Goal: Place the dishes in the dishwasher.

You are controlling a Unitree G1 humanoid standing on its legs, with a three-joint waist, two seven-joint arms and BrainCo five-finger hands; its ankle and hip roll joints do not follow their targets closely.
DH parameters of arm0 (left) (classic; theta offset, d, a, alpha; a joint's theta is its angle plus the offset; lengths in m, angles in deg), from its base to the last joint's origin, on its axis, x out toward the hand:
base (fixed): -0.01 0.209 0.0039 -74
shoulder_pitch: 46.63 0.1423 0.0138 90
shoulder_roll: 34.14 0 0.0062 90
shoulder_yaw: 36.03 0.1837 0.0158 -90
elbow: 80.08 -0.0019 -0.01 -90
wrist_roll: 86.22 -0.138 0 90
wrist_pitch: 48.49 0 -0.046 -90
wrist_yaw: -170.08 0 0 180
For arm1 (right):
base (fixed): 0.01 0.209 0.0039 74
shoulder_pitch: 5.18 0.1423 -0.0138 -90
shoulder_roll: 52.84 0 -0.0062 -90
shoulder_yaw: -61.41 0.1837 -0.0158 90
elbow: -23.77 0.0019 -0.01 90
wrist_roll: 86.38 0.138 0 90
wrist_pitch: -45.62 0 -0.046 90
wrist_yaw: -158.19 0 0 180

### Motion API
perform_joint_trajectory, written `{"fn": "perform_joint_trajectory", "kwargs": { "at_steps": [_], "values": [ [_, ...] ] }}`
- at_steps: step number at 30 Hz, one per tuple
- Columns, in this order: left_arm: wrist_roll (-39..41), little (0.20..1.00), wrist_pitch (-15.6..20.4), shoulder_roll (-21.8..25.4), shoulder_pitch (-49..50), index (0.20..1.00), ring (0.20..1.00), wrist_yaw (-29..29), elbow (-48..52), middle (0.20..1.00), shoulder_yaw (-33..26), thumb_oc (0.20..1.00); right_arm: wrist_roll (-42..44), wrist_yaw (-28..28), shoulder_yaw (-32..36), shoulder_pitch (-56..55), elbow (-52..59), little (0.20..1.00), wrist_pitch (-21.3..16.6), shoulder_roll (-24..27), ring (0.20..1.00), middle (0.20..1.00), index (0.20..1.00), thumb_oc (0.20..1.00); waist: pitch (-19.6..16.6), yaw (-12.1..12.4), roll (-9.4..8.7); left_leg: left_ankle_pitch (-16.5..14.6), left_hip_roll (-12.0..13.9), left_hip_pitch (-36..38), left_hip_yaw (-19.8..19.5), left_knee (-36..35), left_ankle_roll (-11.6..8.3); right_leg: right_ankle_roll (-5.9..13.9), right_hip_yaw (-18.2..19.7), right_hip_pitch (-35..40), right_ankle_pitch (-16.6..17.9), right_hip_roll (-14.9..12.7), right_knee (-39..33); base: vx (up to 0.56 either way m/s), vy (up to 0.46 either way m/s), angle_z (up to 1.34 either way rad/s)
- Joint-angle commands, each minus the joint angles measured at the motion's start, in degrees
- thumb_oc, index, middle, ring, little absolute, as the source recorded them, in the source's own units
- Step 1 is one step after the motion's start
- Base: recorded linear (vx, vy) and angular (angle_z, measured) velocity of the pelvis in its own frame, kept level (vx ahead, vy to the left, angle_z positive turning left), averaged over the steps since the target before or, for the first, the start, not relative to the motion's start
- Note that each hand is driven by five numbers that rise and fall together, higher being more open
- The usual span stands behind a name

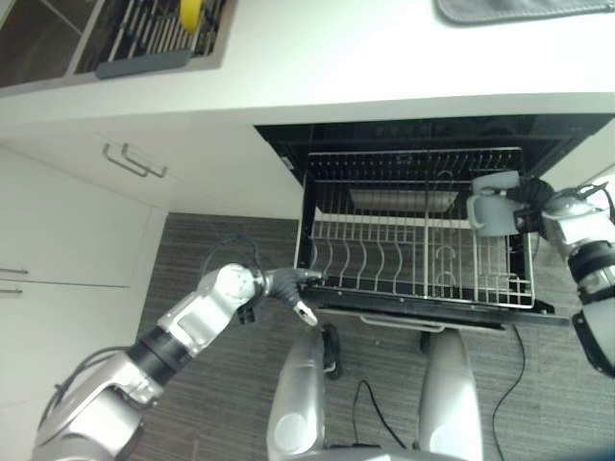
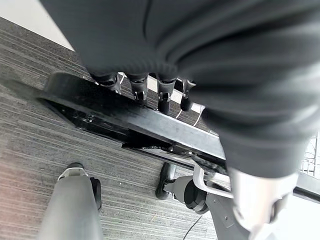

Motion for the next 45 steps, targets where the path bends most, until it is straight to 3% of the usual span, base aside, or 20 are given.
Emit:
{"fn": "perform_joint_trajectory", "kwargs": {
  "at_steps": [1,15,24,28,38,45],
  "values": [
    [6.1,1.000,-1.4,3.3,13.6,1.000,1.000,5.1,1.2,1.000,10.2,1.000,-1.8,1.4,0.4,1.9,-5.7,1.000,-0.1,-0.3,1.000,1.000,1.000,1.000,1.6,2.5,-1.64,4.4,-1.5,-3.2,-1.8,-1.9,3.80,-1.48,-1.7,1.3,-4.1,-0.9,4.0,0.00,0.000,0.00],
    [6.4,1.000,-0.5,3.9,14.0,1.000,1.000,4.3,1.3,1.000,9.5,1.000,-1.1,4.2,1.0,1.8,-4.9,1.000,-0.2,-0.1,1.000,1.000,1.000,1.000,1.5,2.5,-1.65,4.2,-1.6,-3.8,-1.6,-1.5,4.42,-1.93,-1.6,0.6,-4.1,-0.7,4.6,0.00,0.001,0.00],
    [6.1,1.000,0.4,4.0,14.8,1.000,1.000,3.9,1.4,1.000,8.2,1.000,-1.4,10.2,1.9,1.7,-0.6,1.000,-1.5,0.0,1.000,1.000,1.000,1.000,1.5,2.1,-1.96,4.2,-1.4,-3.5,-1.2,-1.8,4.69,-2.12,-1.6,0.9,-3.9,-0.2,4.0,0.00,0.000,0.00],
    [5.7,1.000,0.0,3.6,16.9,1.000,1.000,3.5,2.6,1.000,6.3,1.000,-0.1,11.9,1.8,0.8,10.8,1.000,0.9,0.6,1.000,1.000,1.000,1.000,1.7,1.4,-2.41,4.2,-1.2,-3.2,-0.9,-2.2,4.71,-2.26,-1.3,1.0,-3.9,0.2,3.7,0.00,0.017,-0.02],
    [5.5,1.000,-0.7,3.0,18.9,1.000,1.000,2.5,4.2,1.000,4.9,1.000,-3.0,11.9,3.9,-1.6,20.8,1.000,0.8,1.9,1.000,1.000,1.000,1.000,2.0,0.2,-2.57,3.9,-0.9,-2.6,-0.2,-2.4,5.05,-2.62,-0.8,1.2,-4.3,0.5,3.6,0.00,0.016,-0.03],
    [5.8,1.000,-0.7,2.6,20.1,1.000,1.000,-0.2,4.9,1.000,3.5,1.000,2.7,12.6,7.7,-5.8,26.7,1.000,2.5,2.4,1.000,1.000,1.000,1.000,2.1,-0.7,-3.04,3.7,-0.6,-2.1,0.2,-2.5,5.19,-2.88,-0.5,1.8,-4.6,0.9,3.3,0.00,0.004,0.00]
  ]
}}
